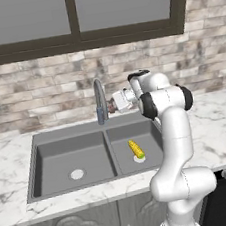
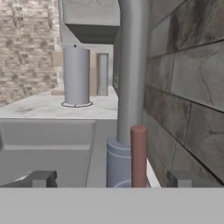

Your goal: Turn on the sink faucet. Then move the corn from the counter to the sink. Turn off the sink. Move the vegetable from the sink to the pot next to the stove. Finally move the pot to the rear right burner.

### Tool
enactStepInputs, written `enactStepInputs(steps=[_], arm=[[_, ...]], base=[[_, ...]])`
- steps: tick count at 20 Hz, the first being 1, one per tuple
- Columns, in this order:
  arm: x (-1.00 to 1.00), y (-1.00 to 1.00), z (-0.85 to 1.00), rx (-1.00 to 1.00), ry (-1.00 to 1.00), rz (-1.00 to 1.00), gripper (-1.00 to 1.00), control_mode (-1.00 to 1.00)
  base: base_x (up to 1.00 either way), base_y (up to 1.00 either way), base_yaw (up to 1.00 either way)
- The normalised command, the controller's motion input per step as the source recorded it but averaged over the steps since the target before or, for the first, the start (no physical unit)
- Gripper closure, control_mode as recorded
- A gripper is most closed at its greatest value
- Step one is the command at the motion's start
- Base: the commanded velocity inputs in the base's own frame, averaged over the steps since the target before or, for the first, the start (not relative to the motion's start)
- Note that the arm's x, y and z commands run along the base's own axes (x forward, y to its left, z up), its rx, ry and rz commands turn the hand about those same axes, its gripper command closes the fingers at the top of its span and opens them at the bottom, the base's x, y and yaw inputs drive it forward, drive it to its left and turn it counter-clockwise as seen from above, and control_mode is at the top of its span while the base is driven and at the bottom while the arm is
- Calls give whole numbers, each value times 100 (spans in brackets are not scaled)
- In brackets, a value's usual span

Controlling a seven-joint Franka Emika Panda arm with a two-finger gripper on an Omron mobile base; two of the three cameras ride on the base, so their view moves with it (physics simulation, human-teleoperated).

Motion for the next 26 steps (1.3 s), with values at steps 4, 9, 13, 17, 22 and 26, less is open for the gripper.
enactStepInputs(steps=[4,9,13,17,22,26], arm=[[16,-28,0,0,-1,0,-100,-100],[-1,-28,3,0,-8,3,-100,-100],[-23,-46,23,0,-19,0,-100,-100],[-54,-38,20,0,-20,-1,-100,-100],[-100,-7,4,2,-13,-13,-100,-100],[-100,0,19,3,-13,-17,-100,-100]], base=[[0,0,0],[0,0,0],[0,0,0],[0,0,0],[0,0,0],[0,0,0]])
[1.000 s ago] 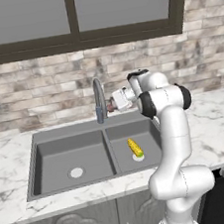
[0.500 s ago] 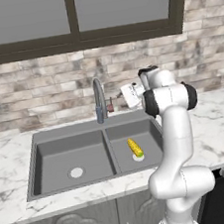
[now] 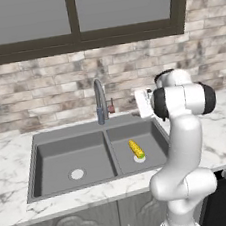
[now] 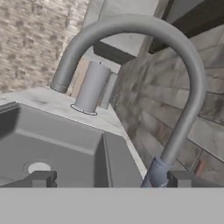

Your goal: Turn on the sink faucet. Then move the corn from the counter to the sink. Turn off the sink. Move the vegetable from the sink to the pot next to the stove. Finally move the pot to the rear right burner.

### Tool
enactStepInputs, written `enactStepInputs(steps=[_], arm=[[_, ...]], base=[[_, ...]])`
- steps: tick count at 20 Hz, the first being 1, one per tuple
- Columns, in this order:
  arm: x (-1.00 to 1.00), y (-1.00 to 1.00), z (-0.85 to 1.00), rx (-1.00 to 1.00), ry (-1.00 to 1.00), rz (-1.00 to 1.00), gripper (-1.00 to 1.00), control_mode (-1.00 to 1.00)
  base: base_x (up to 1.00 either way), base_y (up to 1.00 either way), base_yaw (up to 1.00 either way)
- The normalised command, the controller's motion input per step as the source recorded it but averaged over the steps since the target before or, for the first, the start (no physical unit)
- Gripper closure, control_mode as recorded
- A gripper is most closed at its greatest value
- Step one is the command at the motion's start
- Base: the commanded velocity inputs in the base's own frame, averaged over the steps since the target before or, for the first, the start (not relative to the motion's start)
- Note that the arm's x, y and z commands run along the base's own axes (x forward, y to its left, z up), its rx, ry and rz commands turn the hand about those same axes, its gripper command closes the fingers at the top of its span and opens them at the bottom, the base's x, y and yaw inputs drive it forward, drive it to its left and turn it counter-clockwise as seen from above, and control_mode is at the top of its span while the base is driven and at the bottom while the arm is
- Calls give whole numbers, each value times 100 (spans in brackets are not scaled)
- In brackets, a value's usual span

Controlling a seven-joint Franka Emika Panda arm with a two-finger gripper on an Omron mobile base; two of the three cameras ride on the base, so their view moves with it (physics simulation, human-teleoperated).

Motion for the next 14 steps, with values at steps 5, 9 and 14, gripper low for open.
enactStepInputs(steps=[5,9,14], arm=[[-69,-3,39,0,-3,-13,-100,-100],[-37,-9,47,-6,17,-10,-100,-100],[-39,-9,45,-10,31,-10,-100,-100]], base=[[0,0,0],[0,0,0],[0,0,0]])
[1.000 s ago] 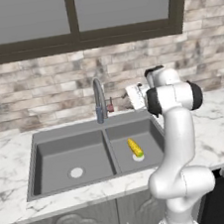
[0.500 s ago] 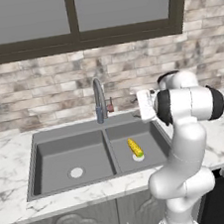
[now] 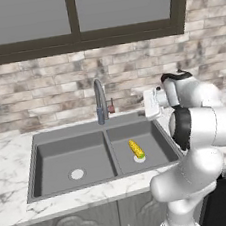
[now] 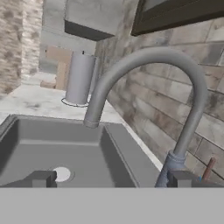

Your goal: Turn on the sink faucet. Then move the corn from the counter to the sink. Turn off the sink. Move the vegetable from the sink to the pot next to the stove. Finally move the pot to the rear right burner.

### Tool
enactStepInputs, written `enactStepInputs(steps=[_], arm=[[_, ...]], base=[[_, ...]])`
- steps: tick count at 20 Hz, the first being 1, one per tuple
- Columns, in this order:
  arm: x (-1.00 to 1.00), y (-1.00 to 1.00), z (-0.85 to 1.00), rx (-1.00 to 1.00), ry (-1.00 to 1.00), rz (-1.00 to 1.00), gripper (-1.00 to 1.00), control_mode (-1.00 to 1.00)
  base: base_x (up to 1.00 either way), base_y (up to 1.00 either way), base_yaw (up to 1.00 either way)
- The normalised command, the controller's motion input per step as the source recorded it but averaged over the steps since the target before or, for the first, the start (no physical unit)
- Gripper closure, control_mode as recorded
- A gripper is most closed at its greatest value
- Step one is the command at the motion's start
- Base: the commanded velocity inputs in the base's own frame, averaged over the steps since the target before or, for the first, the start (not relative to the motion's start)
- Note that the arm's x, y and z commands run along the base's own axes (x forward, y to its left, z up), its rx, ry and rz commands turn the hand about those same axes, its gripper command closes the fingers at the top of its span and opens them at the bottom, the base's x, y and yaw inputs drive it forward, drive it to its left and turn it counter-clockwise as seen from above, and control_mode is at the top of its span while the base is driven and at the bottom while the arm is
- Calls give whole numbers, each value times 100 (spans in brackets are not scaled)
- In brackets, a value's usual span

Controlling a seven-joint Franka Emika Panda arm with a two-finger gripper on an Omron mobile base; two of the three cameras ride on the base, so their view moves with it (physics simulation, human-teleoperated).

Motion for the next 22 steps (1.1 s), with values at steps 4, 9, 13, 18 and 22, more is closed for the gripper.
enactStepInputs(steps=[4,9,13,18,22], arm=[[-57,-10,16,-9,30,-15,-100,-100],[-39,-3,0,-8,43,-28,-100,-100],[-5,8,-1,-18,51,-25,-100,-100],[0,2,-17,-20,47,-27,-100,-100],[0,-3,-64,-17,16,-20,-100,-100]], base=[[0,0,0],[0,0,0],[0,0,0],[0,0,0],[0,0,0]])
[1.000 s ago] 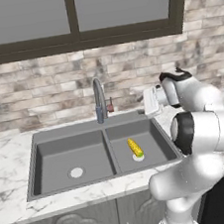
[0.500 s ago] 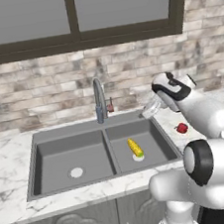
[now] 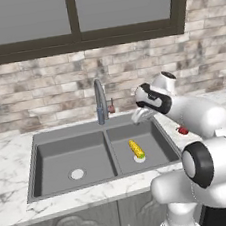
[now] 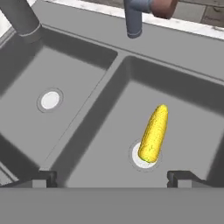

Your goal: Turn on the sink faucet. Then move the corn from the counter to the sink. Turn off the sink. Move the vegetable from the sink to the pot next to the stove. Finally move the pot to the rear right burner.

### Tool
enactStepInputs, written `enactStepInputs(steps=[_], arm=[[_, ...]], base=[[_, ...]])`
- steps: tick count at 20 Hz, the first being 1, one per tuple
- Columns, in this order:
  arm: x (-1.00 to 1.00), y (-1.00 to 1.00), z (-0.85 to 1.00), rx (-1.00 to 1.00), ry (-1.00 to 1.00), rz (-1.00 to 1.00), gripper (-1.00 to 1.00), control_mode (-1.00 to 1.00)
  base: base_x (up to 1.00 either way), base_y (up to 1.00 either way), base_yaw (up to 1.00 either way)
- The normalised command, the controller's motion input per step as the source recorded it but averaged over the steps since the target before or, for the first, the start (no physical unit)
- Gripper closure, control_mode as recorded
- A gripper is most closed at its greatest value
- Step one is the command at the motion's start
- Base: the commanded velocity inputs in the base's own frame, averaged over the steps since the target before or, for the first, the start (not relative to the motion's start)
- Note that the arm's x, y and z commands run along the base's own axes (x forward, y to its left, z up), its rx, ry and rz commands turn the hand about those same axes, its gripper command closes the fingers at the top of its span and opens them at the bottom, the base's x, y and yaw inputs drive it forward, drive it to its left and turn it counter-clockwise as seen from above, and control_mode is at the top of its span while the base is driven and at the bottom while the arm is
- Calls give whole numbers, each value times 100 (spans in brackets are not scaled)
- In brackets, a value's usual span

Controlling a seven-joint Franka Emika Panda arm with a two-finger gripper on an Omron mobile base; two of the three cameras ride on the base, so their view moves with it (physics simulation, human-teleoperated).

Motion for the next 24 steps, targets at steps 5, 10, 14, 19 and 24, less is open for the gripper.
enactStepInputs(steps=[5,10,14,19,24], arm=[[7,-3,-53,-17,0,-13,-100,-100],[7,-1,-37,-9,0,-12,-100,-100],[0,-3,-34,-4,4,-12,-100,-100],[3,-2,-33,-4,1,-12,-100,-100],[11,-1,-32,-4,2,-11,-100,-100]], base=[[0,0,0],[0,0,0],[0,0,0],[0,0,0],[0,0,0]])
